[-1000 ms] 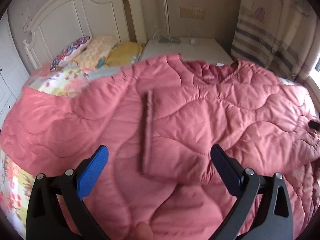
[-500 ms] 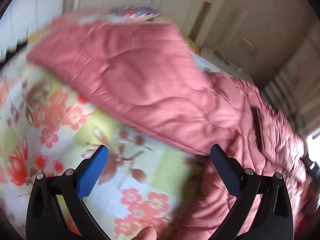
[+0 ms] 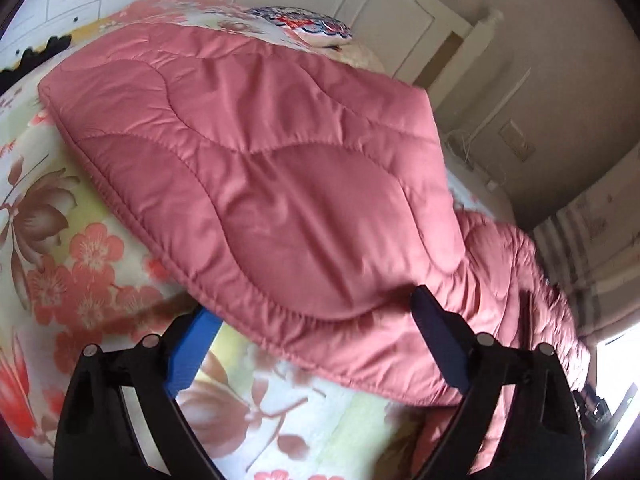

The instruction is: Fold large clothes

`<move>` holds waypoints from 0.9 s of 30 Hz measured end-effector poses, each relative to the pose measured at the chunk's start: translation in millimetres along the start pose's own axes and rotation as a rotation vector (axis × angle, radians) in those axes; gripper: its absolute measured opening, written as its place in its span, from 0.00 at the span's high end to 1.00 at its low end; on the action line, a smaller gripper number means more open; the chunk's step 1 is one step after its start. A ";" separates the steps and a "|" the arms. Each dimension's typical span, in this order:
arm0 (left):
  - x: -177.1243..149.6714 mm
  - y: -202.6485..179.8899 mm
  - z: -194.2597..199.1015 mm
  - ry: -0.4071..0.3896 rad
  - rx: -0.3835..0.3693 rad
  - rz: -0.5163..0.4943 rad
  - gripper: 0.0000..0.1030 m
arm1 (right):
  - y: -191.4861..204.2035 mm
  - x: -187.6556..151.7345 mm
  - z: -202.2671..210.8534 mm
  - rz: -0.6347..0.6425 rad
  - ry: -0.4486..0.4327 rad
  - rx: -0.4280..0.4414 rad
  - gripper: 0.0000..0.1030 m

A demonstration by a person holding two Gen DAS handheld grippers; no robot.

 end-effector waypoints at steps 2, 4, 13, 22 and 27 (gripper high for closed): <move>2.5 0.1 -1.7 -0.001 0.014 -0.014 0.20 | -1.0 -0.6 -0.4 -0.002 0.000 -0.004 0.23; 5.6 -0.6 -5.0 0.010 0.013 -0.007 0.38 | -1.2 -1.4 -1.3 -0.005 0.001 -0.001 0.23; 15.2 11.3 0.1 -0.027 -0.052 0.084 0.89 | 2.2 -5.1 -7.0 0.004 0.015 -0.001 0.23; 37.4 -28.5 43.4 -0.144 -0.016 -0.090 0.91 | -7.8 -14.8 -13.7 -0.052 0.051 -0.001 0.23; 53.4 -128.6 77.3 -0.271 0.037 -0.411 0.91 | -10.9 -16.0 -14.4 -0.086 0.048 0.013 0.23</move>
Point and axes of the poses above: each gripper's, at about its wrist camera, not at the fingertips, and z roughly against the way its jaws point, y to its left, x to its top, the point moved 7 cm from there along -z, roughly the way its jaws point, and after that the axes turned 8 degrees about -y, right-handed, at the moved point
